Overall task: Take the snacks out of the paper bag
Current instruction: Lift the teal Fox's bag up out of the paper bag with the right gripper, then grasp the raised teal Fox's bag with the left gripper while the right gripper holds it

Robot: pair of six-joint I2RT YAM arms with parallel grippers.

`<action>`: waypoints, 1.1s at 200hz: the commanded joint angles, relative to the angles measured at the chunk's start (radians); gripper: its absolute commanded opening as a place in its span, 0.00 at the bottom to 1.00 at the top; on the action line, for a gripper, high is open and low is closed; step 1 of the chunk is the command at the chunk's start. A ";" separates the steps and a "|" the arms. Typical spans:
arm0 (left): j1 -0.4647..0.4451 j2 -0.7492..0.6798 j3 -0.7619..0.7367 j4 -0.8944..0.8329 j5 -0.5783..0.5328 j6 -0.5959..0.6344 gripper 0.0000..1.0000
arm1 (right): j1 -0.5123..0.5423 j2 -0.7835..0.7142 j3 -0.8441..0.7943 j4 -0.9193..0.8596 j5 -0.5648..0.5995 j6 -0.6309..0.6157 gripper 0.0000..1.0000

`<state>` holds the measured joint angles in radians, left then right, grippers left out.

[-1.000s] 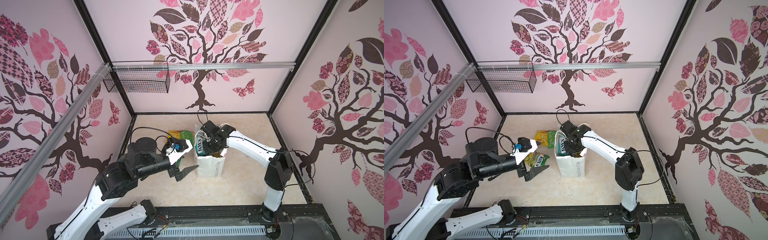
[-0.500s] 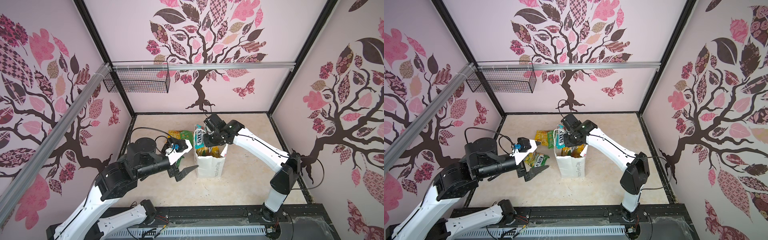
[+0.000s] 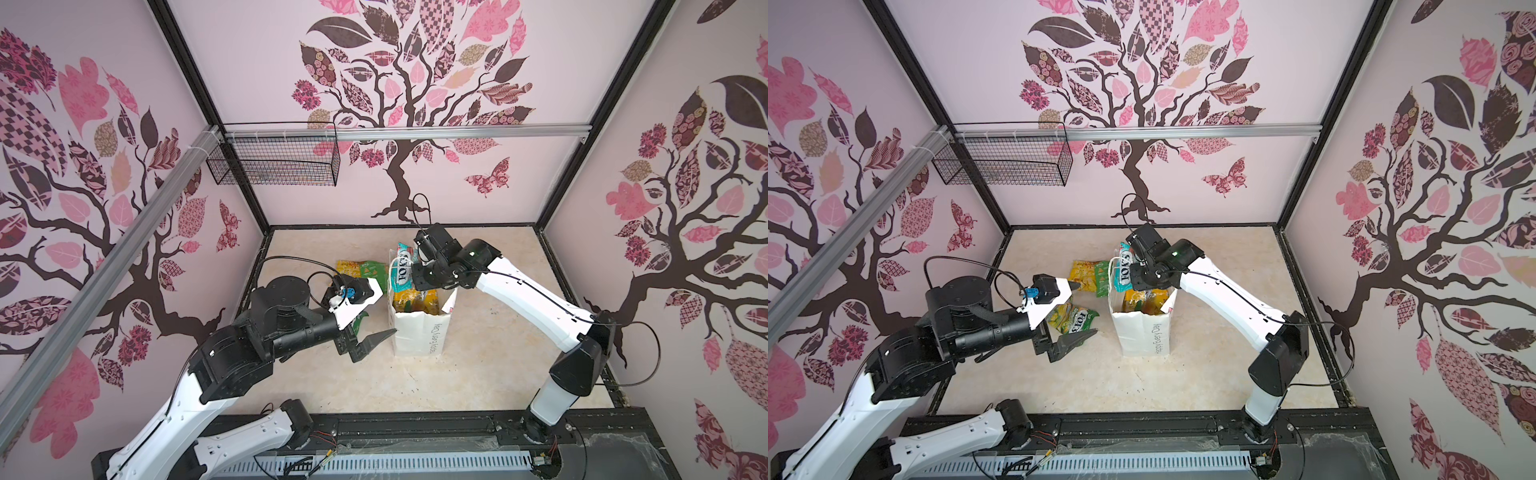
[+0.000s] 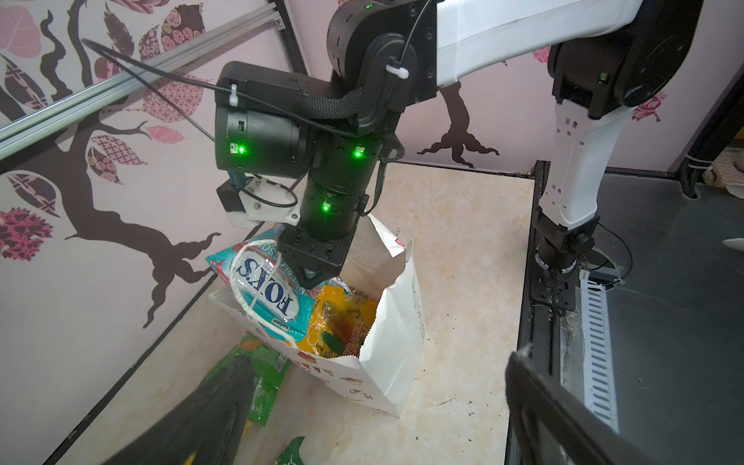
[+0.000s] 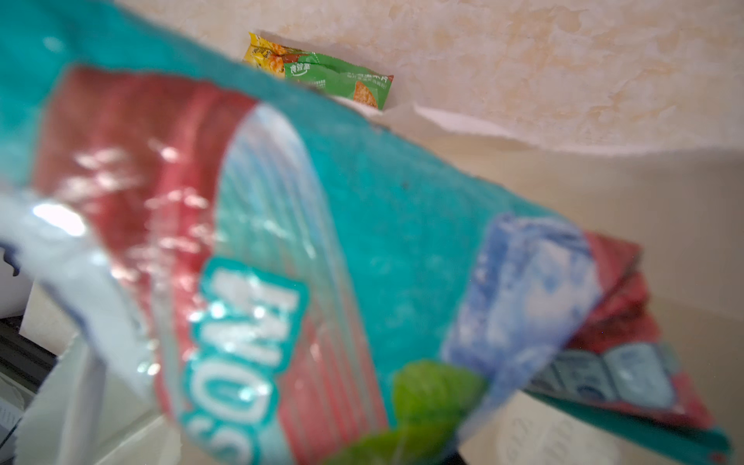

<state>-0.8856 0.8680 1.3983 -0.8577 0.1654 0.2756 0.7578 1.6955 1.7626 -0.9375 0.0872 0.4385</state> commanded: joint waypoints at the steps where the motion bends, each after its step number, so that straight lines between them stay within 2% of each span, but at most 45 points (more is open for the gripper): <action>1: -0.003 -0.014 -0.020 0.032 -0.012 -0.015 0.99 | 0.004 -0.076 0.045 0.031 0.036 0.015 0.00; 64: -0.003 -0.038 -0.034 0.074 -0.058 -0.045 0.99 | 0.004 -0.123 0.078 0.033 0.048 0.035 0.00; 117: -0.003 -0.055 -0.040 0.147 -0.196 -0.186 0.98 | 0.005 -0.178 0.121 0.049 0.039 0.054 0.00; 159: 0.007 0.012 0.010 0.140 -0.344 -0.323 0.98 | 0.022 -0.186 0.199 0.020 0.029 0.060 0.00; 178: 0.052 0.056 0.048 0.141 -0.318 -0.381 0.97 | 0.045 -0.192 0.227 0.027 0.037 0.063 0.00; 198: 0.159 0.094 0.075 0.153 -0.226 -0.494 0.97 | 0.072 -0.191 0.249 0.036 0.034 0.063 0.00; 220: 0.242 0.130 0.099 0.168 -0.143 -0.581 0.96 | 0.090 -0.173 0.257 0.042 -0.026 0.058 0.00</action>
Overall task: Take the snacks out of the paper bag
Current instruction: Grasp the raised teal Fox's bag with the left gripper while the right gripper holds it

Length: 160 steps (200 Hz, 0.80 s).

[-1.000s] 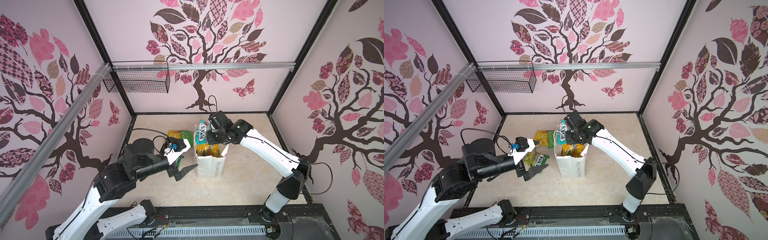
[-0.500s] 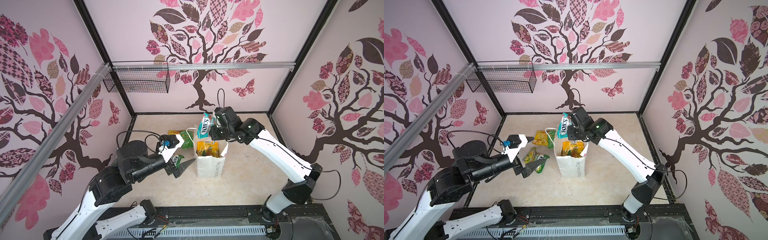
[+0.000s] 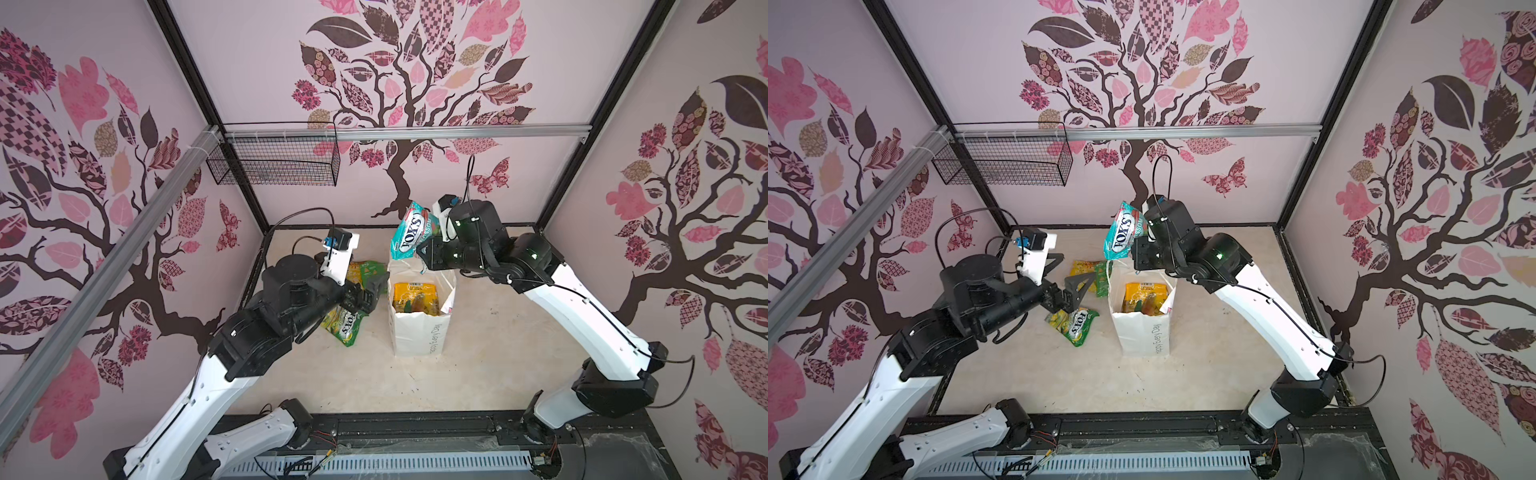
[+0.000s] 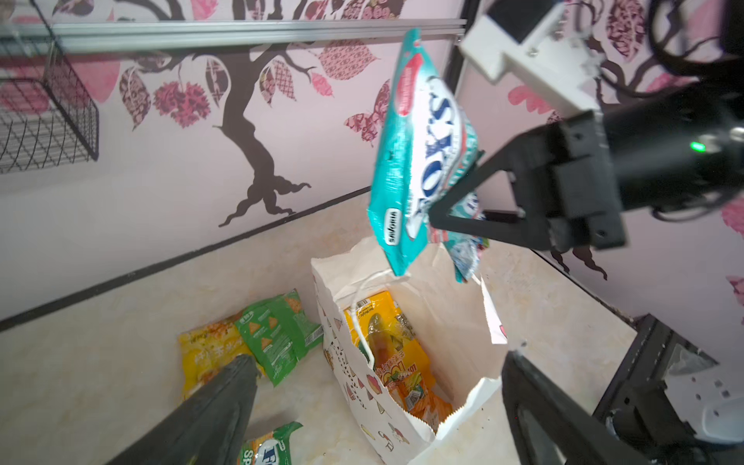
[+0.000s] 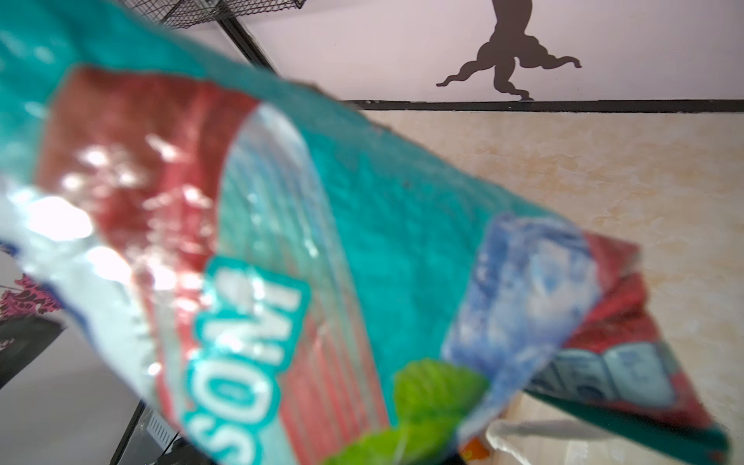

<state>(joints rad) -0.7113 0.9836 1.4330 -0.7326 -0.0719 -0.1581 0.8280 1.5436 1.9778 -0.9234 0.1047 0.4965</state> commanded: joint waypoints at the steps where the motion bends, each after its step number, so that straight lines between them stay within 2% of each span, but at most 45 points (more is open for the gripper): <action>1: 0.070 0.016 0.065 0.044 0.097 -0.153 0.96 | 0.021 -0.021 0.043 0.027 -0.046 0.001 0.00; 36: 0.174 0.033 0.061 0.124 0.253 -0.289 0.95 | 0.034 0.010 0.055 0.018 -0.128 -0.004 0.00; 85: 0.323 0.059 -0.025 0.338 0.560 -0.512 0.95 | 0.072 0.033 0.053 0.025 -0.195 -0.028 0.00; 126: 0.339 0.115 -0.082 0.460 0.744 -0.614 0.95 | 0.089 0.043 0.055 0.025 -0.218 -0.033 0.00; 160: 0.339 0.131 -0.122 0.501 0.777 -0.647 0.91 | 0.093 0.045 0.051 0.033 -0.222 -0.036 0.00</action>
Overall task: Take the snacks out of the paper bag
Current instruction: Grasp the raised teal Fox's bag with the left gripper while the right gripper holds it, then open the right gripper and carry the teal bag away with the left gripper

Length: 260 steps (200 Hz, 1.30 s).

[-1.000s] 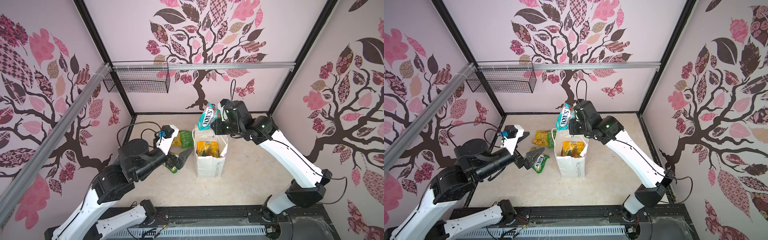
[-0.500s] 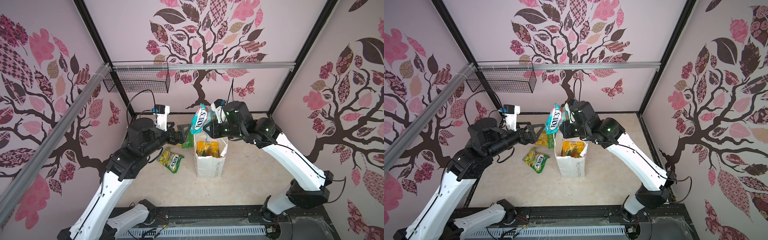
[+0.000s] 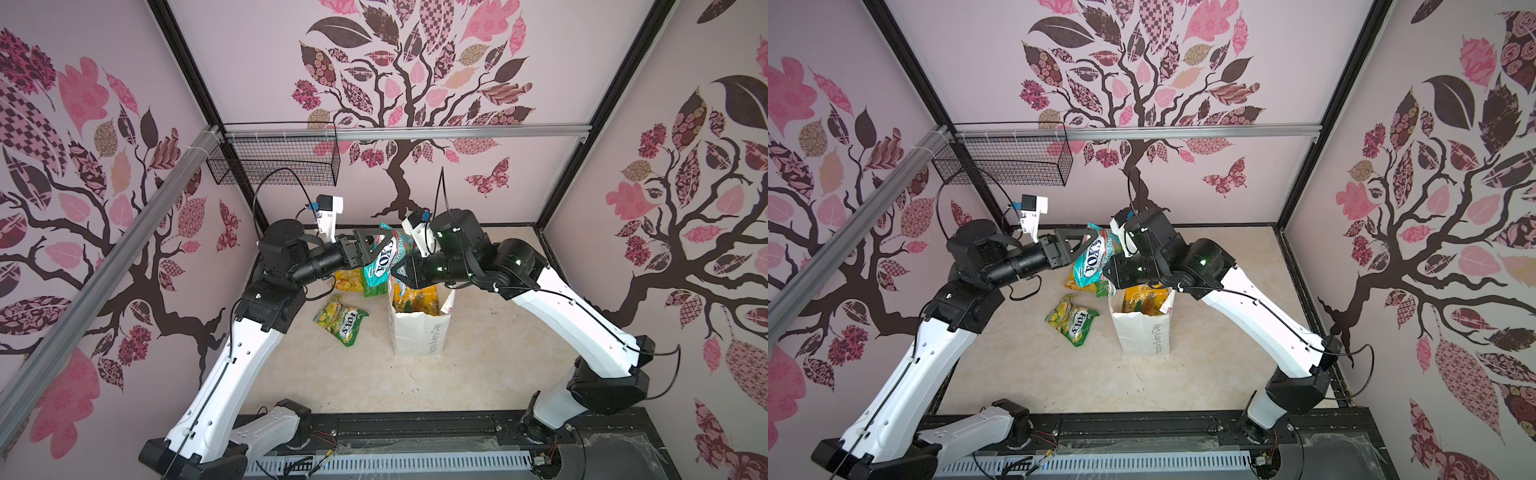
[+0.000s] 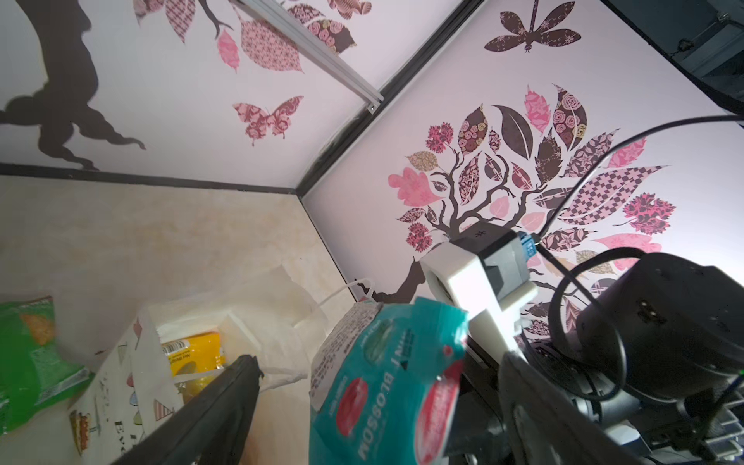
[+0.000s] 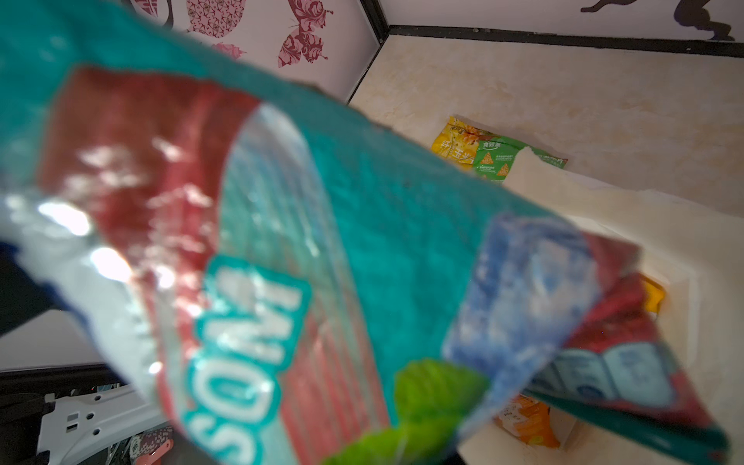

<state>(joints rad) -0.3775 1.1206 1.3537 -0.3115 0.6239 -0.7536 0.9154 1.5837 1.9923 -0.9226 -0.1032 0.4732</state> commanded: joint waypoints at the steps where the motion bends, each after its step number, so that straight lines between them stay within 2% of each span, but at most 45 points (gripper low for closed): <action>1: 0.005 -0.005 -0.045 0.080 0.083 -0.052 0.90 | 0.005 0.005 0.039 0.033 -0.015 -0.014 0.00; 57: 0.005 0.011 -0.110 0.054 0.150 -0.015 0.64 | 0.006 -0.003 0.014 0.054 0.000 -0.024 0.00; 89: 0.005 0.010 -0.109 0.053 0.152 0.019 0.49 | 0.005 -0.005 0.001 0.063 0.000 -0.029 0.00; 104: 0.005 -0.002 -0.107 0.052 0.137 0.043 0.42 | 0.006 -0.011 -0.009 0.066 -0.002 -0.033 0.03; 165: 0.005 -0.053 -0.078 0.092 0.128 0.091 0.19 | 0.006 -0.055 -0.046 0.143 -0.044 -0.035 0.33; 212: 0.005 -0.116 -0.062 0.092 0.070 0.173 0.17 | 0.005 -0.147 -0.111 0.264 -0.047 -0.029 0.53; 238: 0.005 -0.156 -0.062 0.098 0.034 0.223 0.16 | 0.005 -0.220 -0.193 0.363 -0.056 -0.052 0.74; 260: 0.005 -0.207 -0.083 0.116 -0.021 0.273 0.15 | 0.005 -0.302 -0.305 0.476 -0.066 -0.079 0.86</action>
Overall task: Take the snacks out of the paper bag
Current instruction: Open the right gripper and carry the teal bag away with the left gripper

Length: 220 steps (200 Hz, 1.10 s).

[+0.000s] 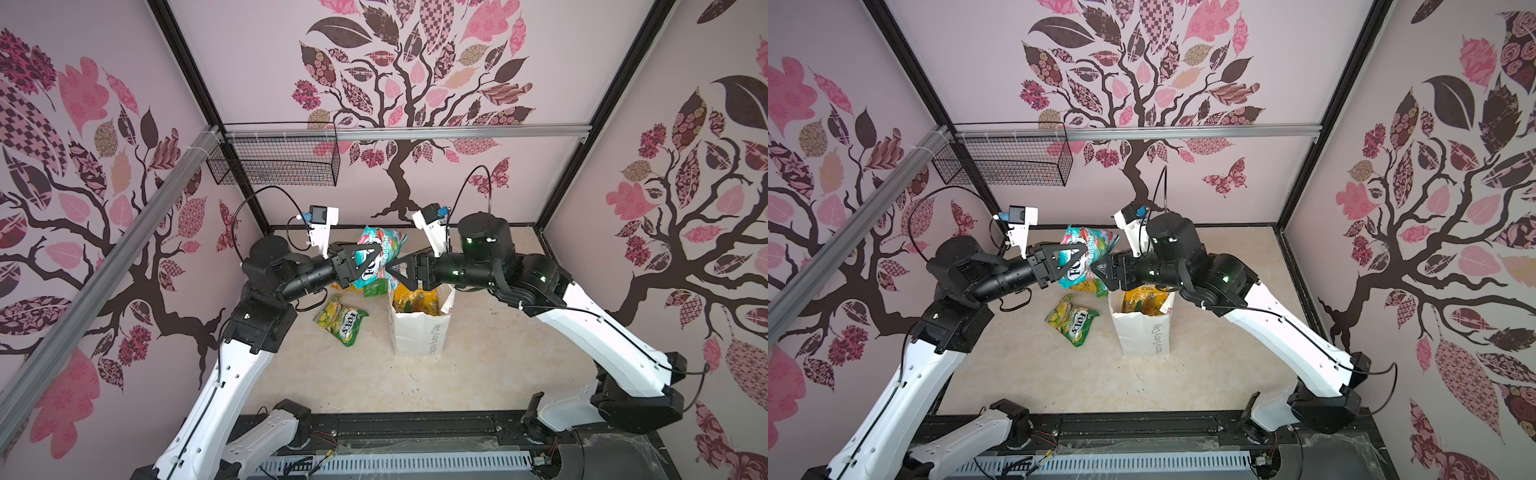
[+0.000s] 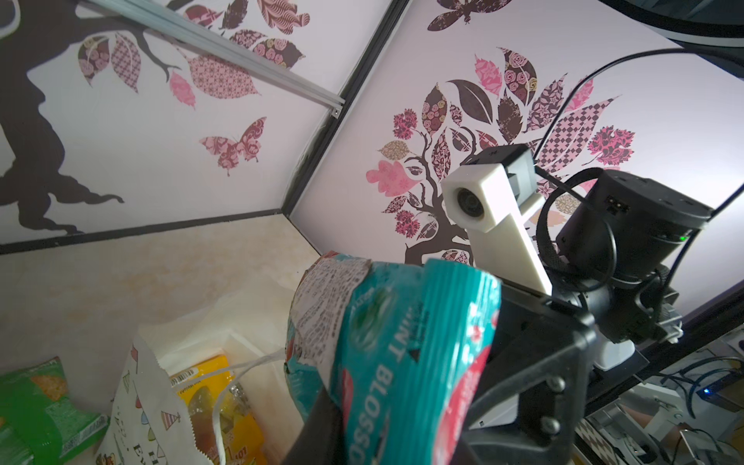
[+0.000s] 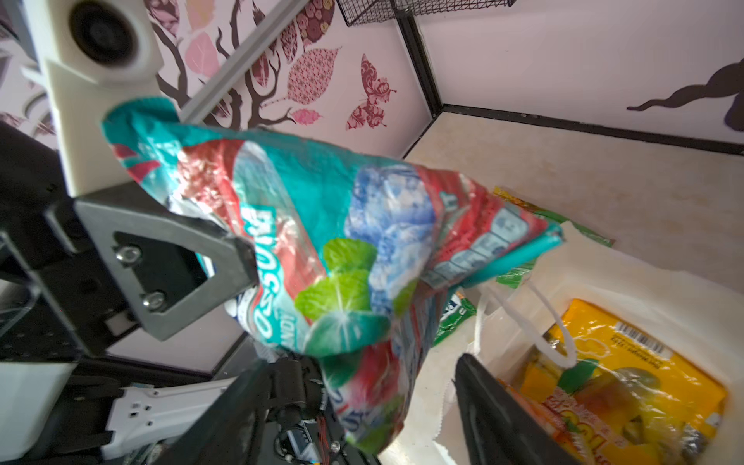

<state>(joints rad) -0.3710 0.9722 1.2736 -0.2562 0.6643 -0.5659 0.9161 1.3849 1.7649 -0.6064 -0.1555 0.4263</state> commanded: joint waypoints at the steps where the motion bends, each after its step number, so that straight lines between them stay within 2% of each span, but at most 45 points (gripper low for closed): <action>1: -0.002 -0.060 -0.005 0.061 -0.065 0.086 0.15 | 0.004 -0.108 -0.084 0.165 -0.014 -0.032 0.87; 27: -0.002 -0.120 -0.030 0.066 -0.136 0.153 0.14 | 0.005 -0.211 -0.229 0.318 0.005 -0.059 1.00; 99: -0.002 -0.293 -0.161 0.081 -0.330 0.276 0.15 | 0.005 -0.364 -0.488 0.473 0.172 -0.077 1.00; 112: -0.002 -0.331 -0.200 0.084 -0.387 0.276 0.18 | 0.004 -0.373 -0.524 0.482 0.188 -0.075 1.00; 156: -0.002 -0.469 -0.359 0.080 -0.679 0.224 0.19 | 0.005 -0.365 -0.568 0.459 0.223 -0.085 1.00; 183: -0.002 -0.502 -0.411 0.035 -0.826 0.174 0.19 | 0.005 -0.357 -0.573 0.451 0.242 -0.099 1.00; 220: -0.002 -0.477 -0.462 0.030 -0.847 0.125 0.20 | 0.005 -0.351 -0.579 0.446 0.258 -0.107 1.00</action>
<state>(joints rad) -0.3710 0.4828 0.8490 -0.2577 -0.1188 -0.3946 0.9161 1.0275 1.1824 -0.1680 0.0723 0.3363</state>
